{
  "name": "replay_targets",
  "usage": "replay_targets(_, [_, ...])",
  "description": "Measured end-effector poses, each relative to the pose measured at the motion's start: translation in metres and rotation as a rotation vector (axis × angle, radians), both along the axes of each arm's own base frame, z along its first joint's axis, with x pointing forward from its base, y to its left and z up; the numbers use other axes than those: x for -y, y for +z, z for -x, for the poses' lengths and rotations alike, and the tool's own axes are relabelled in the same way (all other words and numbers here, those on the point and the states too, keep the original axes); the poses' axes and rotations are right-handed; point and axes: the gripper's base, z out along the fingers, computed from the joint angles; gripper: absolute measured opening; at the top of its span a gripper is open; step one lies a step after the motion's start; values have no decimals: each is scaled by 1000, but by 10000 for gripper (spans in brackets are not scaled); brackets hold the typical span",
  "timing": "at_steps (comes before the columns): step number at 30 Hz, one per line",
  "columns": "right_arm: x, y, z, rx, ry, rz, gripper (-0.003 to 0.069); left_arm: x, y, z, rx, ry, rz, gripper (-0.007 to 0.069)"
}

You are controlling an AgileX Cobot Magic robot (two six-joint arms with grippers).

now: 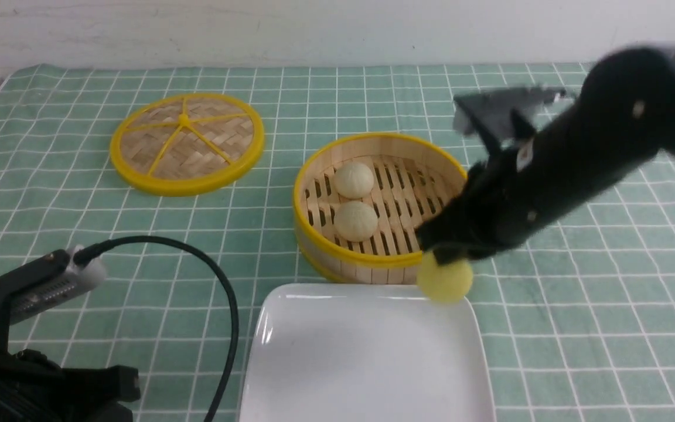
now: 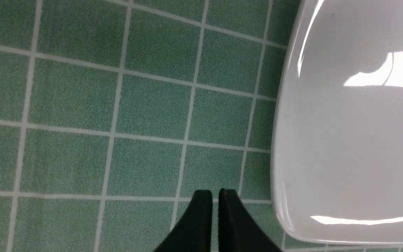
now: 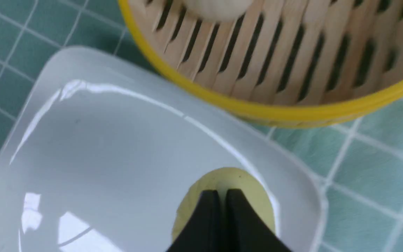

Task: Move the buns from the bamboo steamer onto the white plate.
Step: 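Move the steamed bun from the bamboo steamer onto the white plate with the right gripper, then reach into the bamboo steamer and grasp a bun with the left gripper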

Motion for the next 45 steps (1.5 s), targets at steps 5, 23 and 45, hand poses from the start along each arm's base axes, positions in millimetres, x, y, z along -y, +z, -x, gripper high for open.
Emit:
replay_targets(5, [-6, -57, 19, -17, -77, -22, 34, 0, 0, -1, 8, 3, -1, 66])
replay_targets(23, [58, 40, 32, 62, -24, 69, 442, -1, 10, -16, 172, 95, 40, 94])
replay_targets(45, [144, 53, 167, 133, -71, 152, -15, 141, 51, -199, 67, -313, 20, 66])
